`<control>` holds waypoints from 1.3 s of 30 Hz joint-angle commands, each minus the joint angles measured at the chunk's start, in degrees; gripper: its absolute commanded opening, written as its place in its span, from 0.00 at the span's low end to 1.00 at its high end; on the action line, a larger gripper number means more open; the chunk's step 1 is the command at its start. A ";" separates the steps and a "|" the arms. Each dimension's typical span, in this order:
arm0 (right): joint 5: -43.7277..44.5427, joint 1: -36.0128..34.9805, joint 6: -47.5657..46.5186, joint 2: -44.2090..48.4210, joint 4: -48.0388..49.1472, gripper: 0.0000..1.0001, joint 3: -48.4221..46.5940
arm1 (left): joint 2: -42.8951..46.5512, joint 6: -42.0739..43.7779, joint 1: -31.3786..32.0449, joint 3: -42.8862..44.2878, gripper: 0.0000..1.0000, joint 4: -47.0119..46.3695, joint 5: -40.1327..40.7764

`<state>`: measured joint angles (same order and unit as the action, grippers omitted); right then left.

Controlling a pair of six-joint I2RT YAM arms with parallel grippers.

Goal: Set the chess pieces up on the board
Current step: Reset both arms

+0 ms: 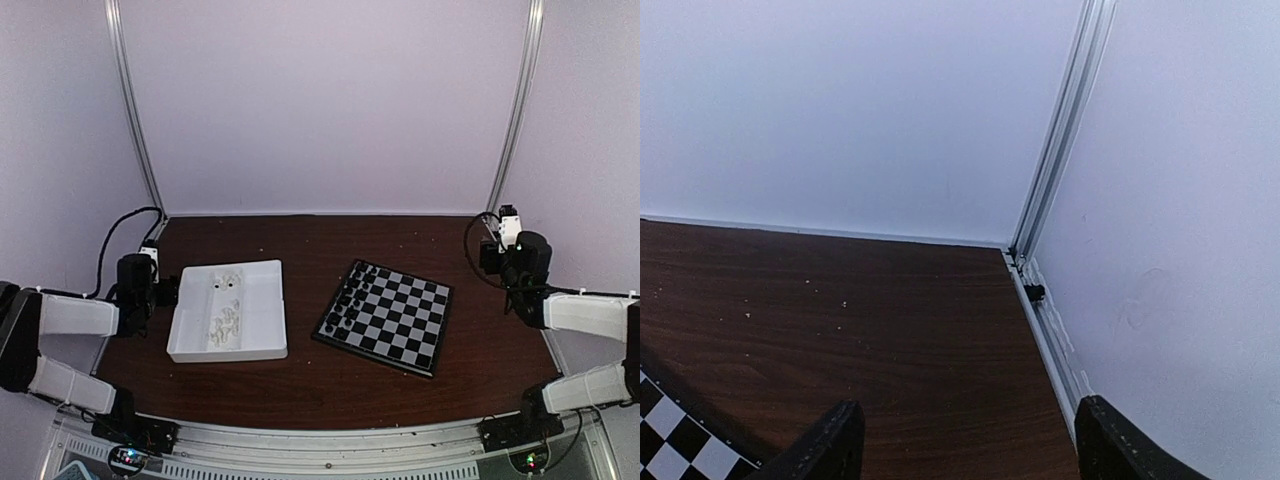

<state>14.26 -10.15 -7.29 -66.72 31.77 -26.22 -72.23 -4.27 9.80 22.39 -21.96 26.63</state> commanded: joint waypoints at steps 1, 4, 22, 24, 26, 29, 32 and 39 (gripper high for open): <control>-4.29 0.46 1.00 -8.59 7.13 0.75 -1.12 | -6.62 1.20 -0.73 -1.21 0.98 -16.06 -0.36; -6.38 0.86 -2.22 -12.23 8.37 0.80 -3.18 | -9.68 2.74 -1.12 0.15 0.97 -16.82 -1.22; -4.99 5.53 3.01 -23.10 24.79 1.00 4.55 | -17.71 3.72 -7.61 -2.19 0.96 -28.91 -24.73; -5.24 5.92 3.75 -21.95 21.88 1.00 3.98 | -17.39 3.71 -7.61 -1.96 0.98 -27.75 -24.62; -5.06 5.93 3.19 -22.84 24.24 1.00 4.56 | -17.59 3.70 -7.61 -2.24 0.94 -28.93 -24.68; -5.12 5.93 3.36 -22.71 23.85 1.00 4.44 | -17.51 3.57 -7.61 -2.11 0.98 -28.53 -24.06; -5.09 5.93 3.32 -22.69 23.63 1.00 4.42 | -17.52 3.62 -7.61 -2.15 0.98 -28.63 -24.08; -5.63 5.98 3.49 -22.75 22.45 1.00 3.77 | -17.59 3.57 -7.61 -2.26 0.98 -28.73 -24.07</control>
<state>9.21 -4.62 -4.54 -90.00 53.84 -21.21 -89.52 -1.15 2.46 20.14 -47.11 3.53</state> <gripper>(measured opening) 0.996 0.976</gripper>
